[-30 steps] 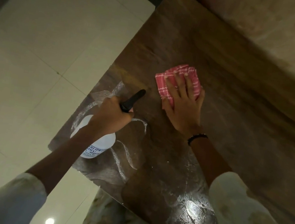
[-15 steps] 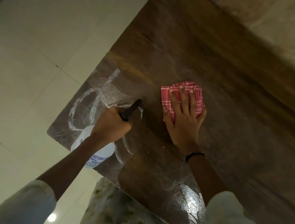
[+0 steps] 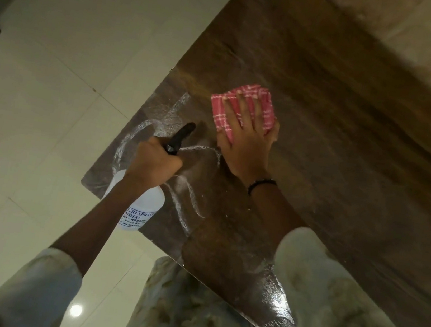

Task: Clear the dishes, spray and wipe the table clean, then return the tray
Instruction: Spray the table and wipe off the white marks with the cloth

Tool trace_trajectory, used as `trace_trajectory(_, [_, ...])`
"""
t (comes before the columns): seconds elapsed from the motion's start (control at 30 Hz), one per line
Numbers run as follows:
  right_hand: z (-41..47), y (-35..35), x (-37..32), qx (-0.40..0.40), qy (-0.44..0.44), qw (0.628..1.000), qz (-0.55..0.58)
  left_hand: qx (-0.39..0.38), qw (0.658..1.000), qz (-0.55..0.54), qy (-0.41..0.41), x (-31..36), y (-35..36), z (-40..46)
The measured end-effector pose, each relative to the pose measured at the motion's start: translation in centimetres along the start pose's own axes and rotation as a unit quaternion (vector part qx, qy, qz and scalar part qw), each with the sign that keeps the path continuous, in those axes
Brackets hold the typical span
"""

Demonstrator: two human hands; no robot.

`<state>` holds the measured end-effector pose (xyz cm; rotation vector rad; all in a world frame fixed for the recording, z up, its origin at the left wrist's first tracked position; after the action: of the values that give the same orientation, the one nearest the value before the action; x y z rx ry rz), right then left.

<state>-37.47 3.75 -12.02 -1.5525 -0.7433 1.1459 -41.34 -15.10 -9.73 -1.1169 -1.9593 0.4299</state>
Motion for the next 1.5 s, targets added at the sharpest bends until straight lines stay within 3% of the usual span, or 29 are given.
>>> trace_trajectory(0.1, [0.1,0.5,-4.3,0.026,-0.052,0.998,0.014,-0.004,0.999,-0.034,-0.012,-1.0,-0.6,0.5])
trace_trajectory(0.27, [-5.4,1.4,-4.0,-0.058,-0.179,0.982,-0.026,-0.005,0.999,-0.037,0.005,-1.2,-1.6,0.4])
trace_trajectory(0.43, [-2.4,0.6,0.0,-0.051,-0.114,0.99,-0.06,-0.034,0.998,-0.047,0.017,-1.1,-2.1,0.3])
trace_trajectory(0.6, [3.8,1.5,-4.7,-0.006,-0.056,0.998,-0.018,-0.029,0.998,-0.021,0.051,-0.7,-2.8,0.1])
trace_trajectory(0.77, [1.1,2.4,-10.0,-0.009,-0.167,0.986,-0.003,-0.019,0.998,-0.027,0.046,-1.2,-3.5,0.2])
trace_trajectory(0.9, [-2.1,2.4,-7.1,-0.059,-0.251,0.965,-0.04,-0.009,0.998,-0.047,0.028,-1.8,-4.0,0.3])
trace_trajectory(1.03, [1.9,1.9,-4.2,-0.053,-0.174,0.981,-0.062,-0.005,0.998,-0.061,0.03,-2.3,-4.6,0.5])
trace_trajectory(1.23, [8.0,2.7,-9.1,-0.019,-0.085,0.995,-0.041,0.008,0.998,-0.054,0.043,-3.4,-5.5,0.7])
trace_trajectory(1.4, [3.4,4.2,-15.0,-0.026,-0.187,0.982,-0.026,0.013,0.998,-0.048,0.04,-4.4,-6.0,0.4])
trace_trajectory(1.5, [-0.1,4.1,-15.1,-0.034,-0.248,0.968,0.001,0.013,0.998,-0.042,0.05,-4.6,-5.8,0.1])
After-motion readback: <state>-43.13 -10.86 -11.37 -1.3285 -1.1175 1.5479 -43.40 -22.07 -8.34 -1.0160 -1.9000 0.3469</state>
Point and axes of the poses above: each hand's wrist, its own z-axis towards the middle knuckle, its own y-axis out of the palm, x = y × z, the point moved 10 cm from there along z, towards the middle knuckle, and after that the axes turned 5 degrees about x, right-handed, at the moved point
